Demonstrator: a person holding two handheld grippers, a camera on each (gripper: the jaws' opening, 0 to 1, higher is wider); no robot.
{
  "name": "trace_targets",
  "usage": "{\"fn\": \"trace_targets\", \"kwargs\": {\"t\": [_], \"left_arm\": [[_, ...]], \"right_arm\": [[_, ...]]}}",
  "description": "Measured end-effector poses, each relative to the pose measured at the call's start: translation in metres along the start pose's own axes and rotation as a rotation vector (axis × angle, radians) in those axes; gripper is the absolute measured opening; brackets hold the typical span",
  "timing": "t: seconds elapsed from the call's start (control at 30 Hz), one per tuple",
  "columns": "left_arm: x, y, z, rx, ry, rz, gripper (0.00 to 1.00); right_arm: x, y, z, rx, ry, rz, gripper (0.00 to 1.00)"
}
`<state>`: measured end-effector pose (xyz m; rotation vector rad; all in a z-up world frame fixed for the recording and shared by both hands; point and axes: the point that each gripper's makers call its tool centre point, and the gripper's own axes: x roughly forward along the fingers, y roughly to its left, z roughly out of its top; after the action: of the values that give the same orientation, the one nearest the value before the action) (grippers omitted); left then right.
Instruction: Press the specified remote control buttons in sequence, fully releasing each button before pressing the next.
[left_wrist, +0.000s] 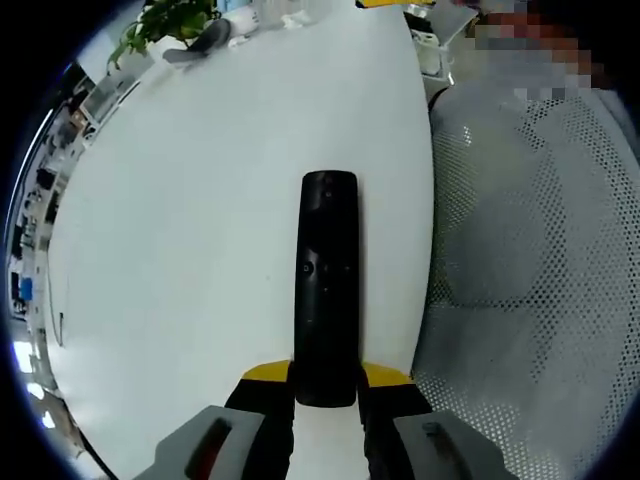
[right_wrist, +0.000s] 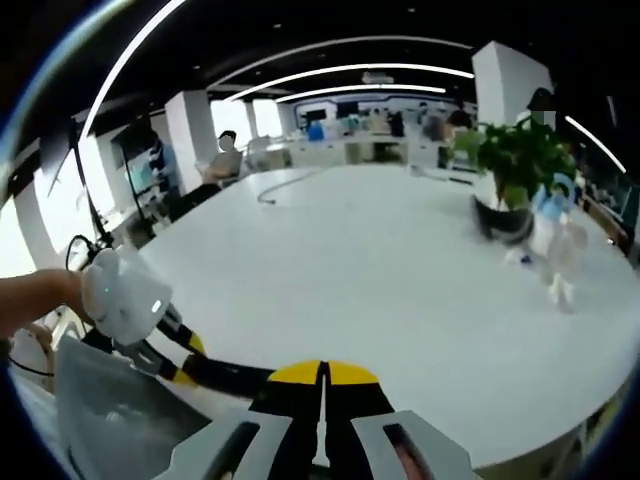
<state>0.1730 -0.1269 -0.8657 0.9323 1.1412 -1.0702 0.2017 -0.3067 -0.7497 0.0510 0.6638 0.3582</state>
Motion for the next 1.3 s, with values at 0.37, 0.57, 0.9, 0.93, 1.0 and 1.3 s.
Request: {"fn": "trace_targets", "kwargs": {"t": [0.37,0.57,0.9,0.93,1.0,1.3], "left_arm": [[-0.002,-0.011,0.000,-0.033,-0.062,0.004,0.24],[-0.002,-0.015,0.000,-0.072,-0.103,0.017,0.24],[-0.004,-0.022,0.001,-0.150,-0.284,0.029,0.24],[-0.004,-0.022,0.001,-0.154,-0.294,0.027,0.24],[-0.004,-0.022,0.001,-0.158,-0.319,0.025,0.24],[-0.006,-0.023,0.004,-0.149,-0.428,0.047,0.24]], "right_arm": [[-0.002,0.009,0.003,0.017,-0.007,0.049,0.00],[0.002,0.023,0.003,0.063,0.028,0.151,0.00],[0.038,0.070,-0.009,0.137,0.265,0.390,0.00],[0.046,0.072,-0.011,0.165,0.290,0.406,0.00],[0.057,0.070,-0.019,0.215,0.348,0.390,0.00],[0.068,0.062,-0.044,0.354,0.405,0.382,0.00]]}}
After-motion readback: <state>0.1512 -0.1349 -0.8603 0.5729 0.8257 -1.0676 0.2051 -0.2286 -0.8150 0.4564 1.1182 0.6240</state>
